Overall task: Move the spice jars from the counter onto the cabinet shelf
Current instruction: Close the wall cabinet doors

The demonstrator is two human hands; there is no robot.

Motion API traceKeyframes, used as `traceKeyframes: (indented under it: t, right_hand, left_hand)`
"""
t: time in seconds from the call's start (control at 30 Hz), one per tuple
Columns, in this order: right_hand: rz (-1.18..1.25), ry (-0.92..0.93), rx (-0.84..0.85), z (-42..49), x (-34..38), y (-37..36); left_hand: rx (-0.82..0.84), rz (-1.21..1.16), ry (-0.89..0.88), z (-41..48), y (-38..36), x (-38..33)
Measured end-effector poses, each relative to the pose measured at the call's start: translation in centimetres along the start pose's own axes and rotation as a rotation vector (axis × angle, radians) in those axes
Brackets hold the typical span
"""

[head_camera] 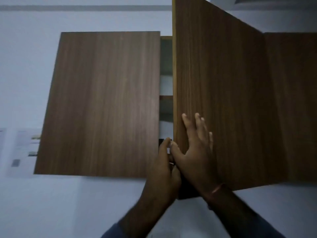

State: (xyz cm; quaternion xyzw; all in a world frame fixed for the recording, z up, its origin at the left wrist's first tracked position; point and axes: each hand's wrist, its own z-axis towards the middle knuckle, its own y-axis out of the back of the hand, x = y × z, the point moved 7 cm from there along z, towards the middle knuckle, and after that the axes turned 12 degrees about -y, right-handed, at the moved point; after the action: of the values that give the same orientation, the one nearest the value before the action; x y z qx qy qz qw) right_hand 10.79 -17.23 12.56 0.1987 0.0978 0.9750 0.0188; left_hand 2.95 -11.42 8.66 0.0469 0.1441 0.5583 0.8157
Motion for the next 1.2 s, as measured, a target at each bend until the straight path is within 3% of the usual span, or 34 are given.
traceKeyframes:
  t: [0.17,0.23,0.33,0.5,0.87,1.1,1.2]
  right_hand:
    - [-0.249,0.034,0.052,-1.0,-2.6,-7.7]
    - [-0.302,0.051,0.095,-1.3,-4.3,-9.5]
    - [-0.401,0.109,0.112,-1.5,-6.9,-11.4]
    - [-0.488,0.194,0.082,-0.8,-9.2,-13.1]
    - [-0.500,0.308,-0.023,0.1,-11.1,-15.1]
    - [-0.493,0.274,0.062,-0.5,-11.0,-15.4]
    - [-0.504,0.258,0.192,-0.8,-10.5,-14.9]
  left_hand:
    - [-0.036,0.129,0.202,-0.6,1.0,8.4]
    - [0.063,0.276,0.188,-1.0,0.4,10.4]
    - [0.235,0.591,0.020,-0.8,-1.3,11.8]
    - [0.456,0.979,0.119,-0.7,-2.6,16.2]
    - [0.331,1.066,-0.076,-1.5,-3.8,19.6]
    - [0.352,1.121,-0.060,-1.5,-3.9,19.8]
    - [0.428,1.174,0.012,-1.6,-3.9,19.8]
